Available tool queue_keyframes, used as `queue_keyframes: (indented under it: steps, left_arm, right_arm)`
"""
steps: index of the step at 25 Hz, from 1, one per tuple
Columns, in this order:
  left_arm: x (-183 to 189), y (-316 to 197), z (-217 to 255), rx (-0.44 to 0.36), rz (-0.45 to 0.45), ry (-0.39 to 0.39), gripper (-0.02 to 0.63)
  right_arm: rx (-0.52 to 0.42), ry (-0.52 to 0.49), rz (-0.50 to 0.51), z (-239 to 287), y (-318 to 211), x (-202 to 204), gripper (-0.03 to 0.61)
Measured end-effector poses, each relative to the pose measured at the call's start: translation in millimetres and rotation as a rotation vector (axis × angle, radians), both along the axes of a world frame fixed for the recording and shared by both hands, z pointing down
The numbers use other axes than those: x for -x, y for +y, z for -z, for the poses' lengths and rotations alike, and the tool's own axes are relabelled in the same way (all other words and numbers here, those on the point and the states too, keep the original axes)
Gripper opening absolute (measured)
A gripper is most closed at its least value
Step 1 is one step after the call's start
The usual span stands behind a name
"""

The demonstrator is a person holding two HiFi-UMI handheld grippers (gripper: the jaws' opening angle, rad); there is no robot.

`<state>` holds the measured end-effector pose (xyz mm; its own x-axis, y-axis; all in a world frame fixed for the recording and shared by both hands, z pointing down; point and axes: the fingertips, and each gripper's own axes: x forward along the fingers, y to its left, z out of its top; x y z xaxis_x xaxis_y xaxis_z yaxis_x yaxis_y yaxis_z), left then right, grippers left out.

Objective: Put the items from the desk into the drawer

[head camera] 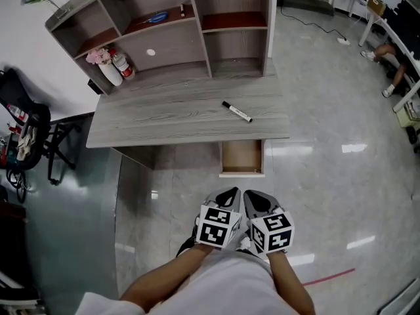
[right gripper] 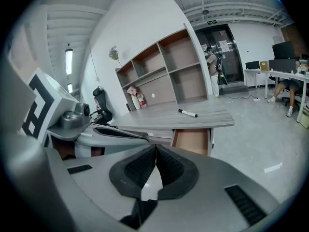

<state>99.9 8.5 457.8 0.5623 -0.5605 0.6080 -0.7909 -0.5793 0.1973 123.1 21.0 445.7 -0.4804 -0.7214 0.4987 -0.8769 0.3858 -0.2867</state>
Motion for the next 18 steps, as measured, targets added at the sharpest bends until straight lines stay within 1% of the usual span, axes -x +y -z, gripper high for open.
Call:
queue_keyframes:
  steps: [5,9,14,18]
  left_arm:
    - [16,-52,-5,0.022,-0.049,0.005,0.002]
    - [29,-91,-4,0.032,-0.079,0.028,0.002]
    - [44,-128,-5,0.055,-0.11,0.064,0.002]
    - [54,-154,1,0.053,-0.131,0.09,0.002]
  right_arm:
    - [0.019,0.013,-0.044,-7,-52,17,0.002]
    - [0.031,0.034,-0.084,-7,-93,27,0.002]
    - [0.033,0.078,-0.106,-3,-133,42,0.002]
    - [0.045,0.118,-0.123,-3,-161,48,0.003]
